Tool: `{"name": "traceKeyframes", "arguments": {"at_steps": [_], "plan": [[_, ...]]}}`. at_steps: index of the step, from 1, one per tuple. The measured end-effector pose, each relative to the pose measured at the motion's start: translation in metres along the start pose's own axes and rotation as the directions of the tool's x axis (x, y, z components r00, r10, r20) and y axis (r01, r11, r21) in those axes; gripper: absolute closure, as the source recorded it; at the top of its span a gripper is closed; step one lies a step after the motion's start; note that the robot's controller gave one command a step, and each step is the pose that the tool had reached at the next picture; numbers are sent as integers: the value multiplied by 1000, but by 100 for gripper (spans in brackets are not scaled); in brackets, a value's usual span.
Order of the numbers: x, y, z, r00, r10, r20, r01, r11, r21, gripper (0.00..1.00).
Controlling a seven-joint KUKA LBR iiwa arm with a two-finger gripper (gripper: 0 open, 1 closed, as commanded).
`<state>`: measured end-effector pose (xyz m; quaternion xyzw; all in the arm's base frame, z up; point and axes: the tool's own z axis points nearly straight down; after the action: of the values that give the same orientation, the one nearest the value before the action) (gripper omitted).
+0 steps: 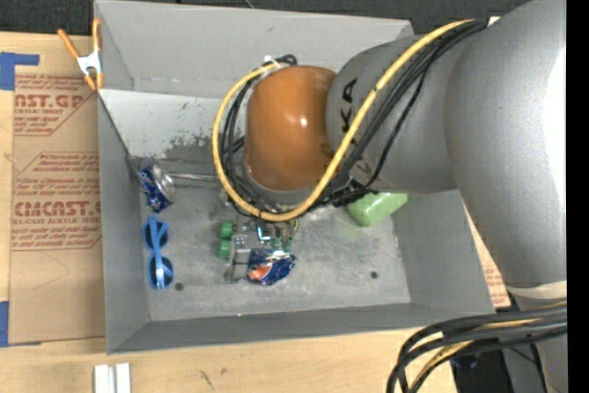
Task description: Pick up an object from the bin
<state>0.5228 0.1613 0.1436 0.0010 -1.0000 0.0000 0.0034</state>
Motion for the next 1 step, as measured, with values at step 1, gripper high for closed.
{"name": "traceKeyframes", "arguments": {"at_steps": [1], "plan": [[-21,-85,58,995,-96,2,96,995,4,0]]}}
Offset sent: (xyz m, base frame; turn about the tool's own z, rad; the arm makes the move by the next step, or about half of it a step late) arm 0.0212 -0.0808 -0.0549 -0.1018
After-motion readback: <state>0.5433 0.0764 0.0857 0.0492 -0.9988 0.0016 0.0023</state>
